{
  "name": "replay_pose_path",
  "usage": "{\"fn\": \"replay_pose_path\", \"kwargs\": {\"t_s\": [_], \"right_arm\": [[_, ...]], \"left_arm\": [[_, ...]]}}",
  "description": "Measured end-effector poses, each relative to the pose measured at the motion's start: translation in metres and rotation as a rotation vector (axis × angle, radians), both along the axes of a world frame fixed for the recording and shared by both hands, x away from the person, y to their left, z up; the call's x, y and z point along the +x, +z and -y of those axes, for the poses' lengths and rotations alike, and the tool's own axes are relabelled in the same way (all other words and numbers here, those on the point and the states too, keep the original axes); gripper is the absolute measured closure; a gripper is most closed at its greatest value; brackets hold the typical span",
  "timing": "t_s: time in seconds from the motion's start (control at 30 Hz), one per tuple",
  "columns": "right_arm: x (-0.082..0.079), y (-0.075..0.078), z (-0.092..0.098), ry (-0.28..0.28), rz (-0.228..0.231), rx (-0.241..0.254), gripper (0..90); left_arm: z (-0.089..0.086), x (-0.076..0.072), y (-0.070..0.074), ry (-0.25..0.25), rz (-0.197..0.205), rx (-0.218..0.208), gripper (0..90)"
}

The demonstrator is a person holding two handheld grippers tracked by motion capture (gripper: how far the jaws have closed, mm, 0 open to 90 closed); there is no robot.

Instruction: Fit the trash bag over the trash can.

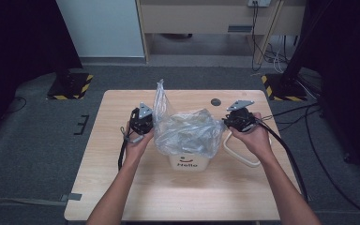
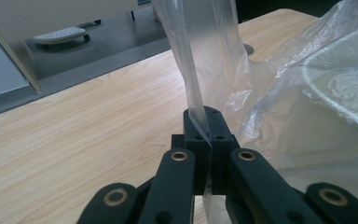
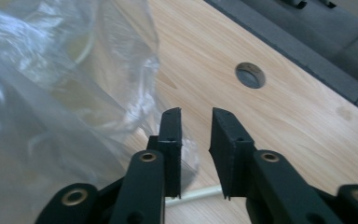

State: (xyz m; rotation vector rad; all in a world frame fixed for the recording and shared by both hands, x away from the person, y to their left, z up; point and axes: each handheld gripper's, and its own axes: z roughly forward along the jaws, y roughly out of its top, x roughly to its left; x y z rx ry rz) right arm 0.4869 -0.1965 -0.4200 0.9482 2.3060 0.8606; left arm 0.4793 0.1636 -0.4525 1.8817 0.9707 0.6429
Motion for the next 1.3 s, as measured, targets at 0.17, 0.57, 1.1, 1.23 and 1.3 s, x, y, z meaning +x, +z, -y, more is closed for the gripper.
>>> {"fn": "replay_pose_path", "kwargs": {"t_s": [0.17, 0.57, 1.1, 1.23, 1.3], "right_arm": [[-0.007, 0.007, 0.013, -0.004, 0.022, -0.007, 64.7], [-0.017, -0.006, 0.025, 0.032, 0.016, -0.031, 57.5], [-0.023, -0.014, 0.022, 0.08, 0.051, 0.006, 45.7], [-0.024, -0.016, 0.013, 0.108, 0.063, 0.006, 50.3], [-0.023, -0.017, 0.01, 0.114, 0.066, -0.005, 62.7]], "left_arm": [[0.0, 0.0, 0.001, 0.0, -0.006, 0.011, 90.0], [-0.001, 0.001, 0.004, 0.006, -0.006, 0.01, 90.0], [0.0, 0.002, 0.003, 0.007, -0.005, 0.003, 90.0], [0.0, 0.002, 0.003, 0.006, -0.005, 0.001, 90.0], [-0.001, 0.002, 0.004, 0.0, -0.007, -0.002, 90.0]]}}
